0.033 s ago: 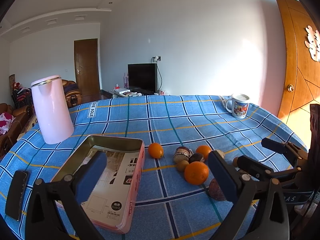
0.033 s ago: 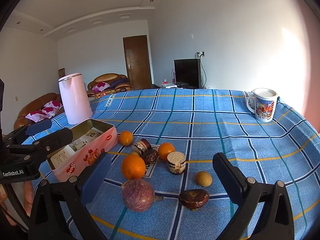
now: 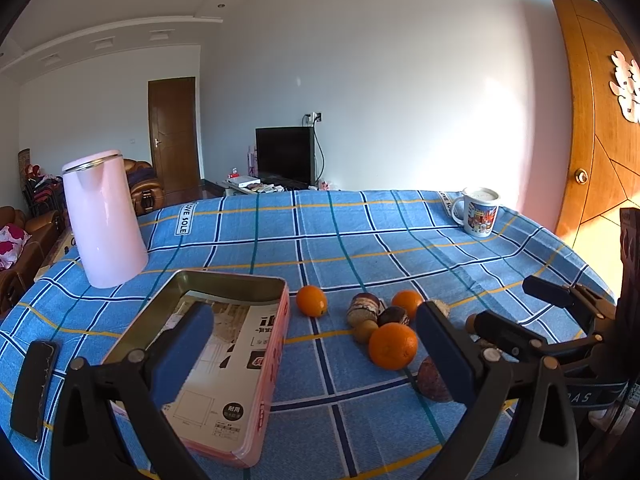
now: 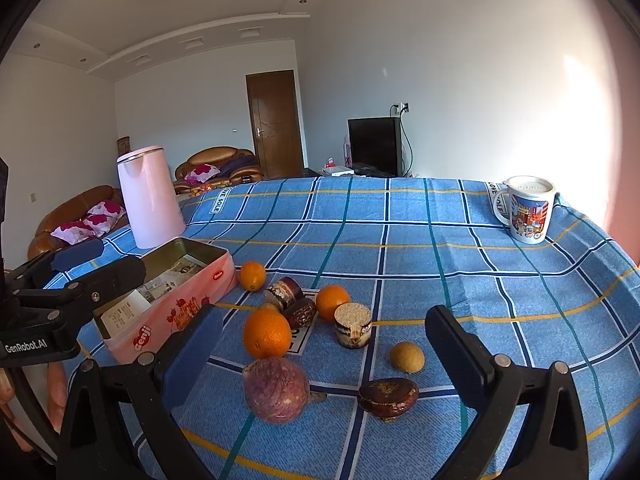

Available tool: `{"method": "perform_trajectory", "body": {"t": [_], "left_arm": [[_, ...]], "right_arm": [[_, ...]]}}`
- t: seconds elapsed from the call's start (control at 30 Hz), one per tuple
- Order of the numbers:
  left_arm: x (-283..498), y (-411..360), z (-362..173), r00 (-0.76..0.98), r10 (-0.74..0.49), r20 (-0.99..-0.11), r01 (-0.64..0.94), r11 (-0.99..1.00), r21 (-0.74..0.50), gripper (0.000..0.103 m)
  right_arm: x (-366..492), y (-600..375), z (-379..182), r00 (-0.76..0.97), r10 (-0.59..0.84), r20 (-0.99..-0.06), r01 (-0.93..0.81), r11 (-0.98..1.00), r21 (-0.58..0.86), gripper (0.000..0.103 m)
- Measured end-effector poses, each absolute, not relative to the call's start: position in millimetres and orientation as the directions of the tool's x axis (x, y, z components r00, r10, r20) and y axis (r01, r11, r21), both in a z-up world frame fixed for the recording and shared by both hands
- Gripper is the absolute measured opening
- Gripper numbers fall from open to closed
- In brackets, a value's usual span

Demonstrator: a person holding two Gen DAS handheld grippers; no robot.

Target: Organize fruits

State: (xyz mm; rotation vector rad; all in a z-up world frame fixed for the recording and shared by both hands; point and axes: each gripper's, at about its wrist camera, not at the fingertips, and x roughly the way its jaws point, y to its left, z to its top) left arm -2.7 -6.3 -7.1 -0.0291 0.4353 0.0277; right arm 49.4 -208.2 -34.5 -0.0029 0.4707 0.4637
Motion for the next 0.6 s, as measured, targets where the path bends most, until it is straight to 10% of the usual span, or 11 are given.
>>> {"method": "perform_trajectory", "body": {"t": [0.6], "left_arm": [[-1.9, -7.7, -9.2, 0.905, 0.02, -0.426, -0.032, 0.999, -0.023, 0.103]], "right_arm": [[48.9, -209.8, -34.9, 0.79, 0.429, -0.439, -0.428, 0.898, 0.107, 0.102]]}}
